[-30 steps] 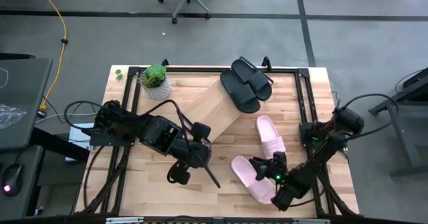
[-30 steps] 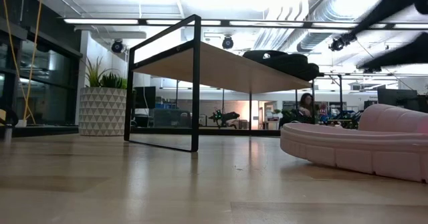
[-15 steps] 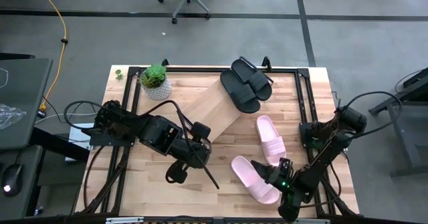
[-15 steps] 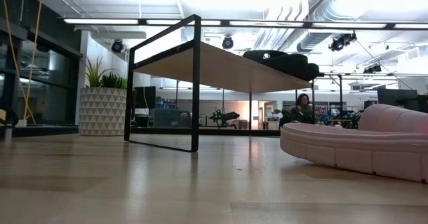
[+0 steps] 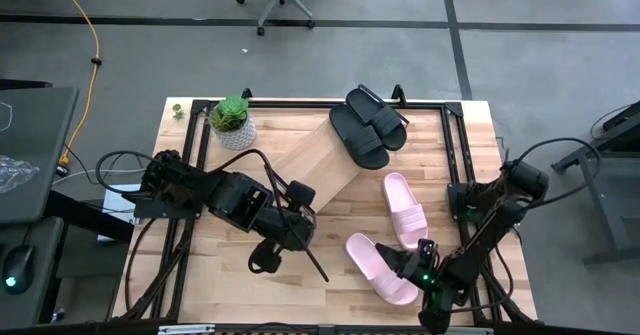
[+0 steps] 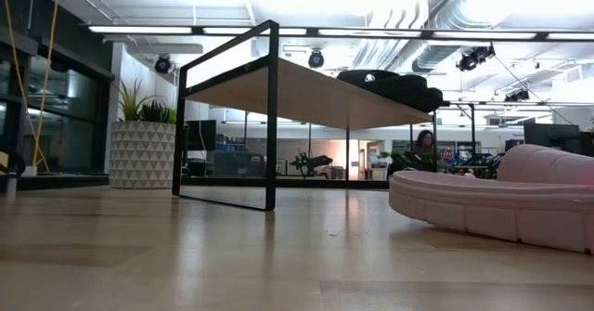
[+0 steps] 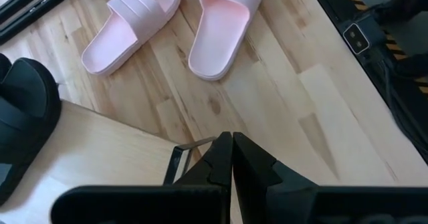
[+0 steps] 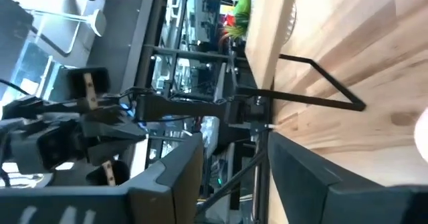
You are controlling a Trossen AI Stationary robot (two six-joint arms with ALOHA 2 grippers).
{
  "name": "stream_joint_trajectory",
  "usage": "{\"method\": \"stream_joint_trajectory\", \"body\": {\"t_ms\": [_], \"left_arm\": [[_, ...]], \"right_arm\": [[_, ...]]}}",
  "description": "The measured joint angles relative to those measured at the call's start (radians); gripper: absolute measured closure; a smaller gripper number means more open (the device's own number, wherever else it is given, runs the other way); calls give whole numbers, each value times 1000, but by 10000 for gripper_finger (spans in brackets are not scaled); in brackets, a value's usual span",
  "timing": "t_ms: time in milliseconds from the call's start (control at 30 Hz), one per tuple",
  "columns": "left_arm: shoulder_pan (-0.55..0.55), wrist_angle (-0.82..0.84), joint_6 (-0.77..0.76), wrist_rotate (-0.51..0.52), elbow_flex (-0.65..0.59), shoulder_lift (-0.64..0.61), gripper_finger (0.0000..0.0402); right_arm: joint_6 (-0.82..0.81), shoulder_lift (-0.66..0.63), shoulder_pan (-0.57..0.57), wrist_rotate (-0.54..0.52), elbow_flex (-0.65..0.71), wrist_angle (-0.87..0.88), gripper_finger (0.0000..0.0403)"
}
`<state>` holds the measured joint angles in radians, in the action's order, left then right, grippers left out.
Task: Pick and place slides into the shelf
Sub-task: Put the top pink slide on the shelf
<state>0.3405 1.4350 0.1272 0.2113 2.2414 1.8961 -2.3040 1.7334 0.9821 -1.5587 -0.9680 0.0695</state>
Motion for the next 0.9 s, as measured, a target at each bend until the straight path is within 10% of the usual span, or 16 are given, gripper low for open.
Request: {"method": "stream_joint_trajectory", "body": {"t_ms": [900], "left_arm": [[0,-6,37,15,0,0,399]], "right_arm": [[110,83,127,27,0,-374,295]]}}
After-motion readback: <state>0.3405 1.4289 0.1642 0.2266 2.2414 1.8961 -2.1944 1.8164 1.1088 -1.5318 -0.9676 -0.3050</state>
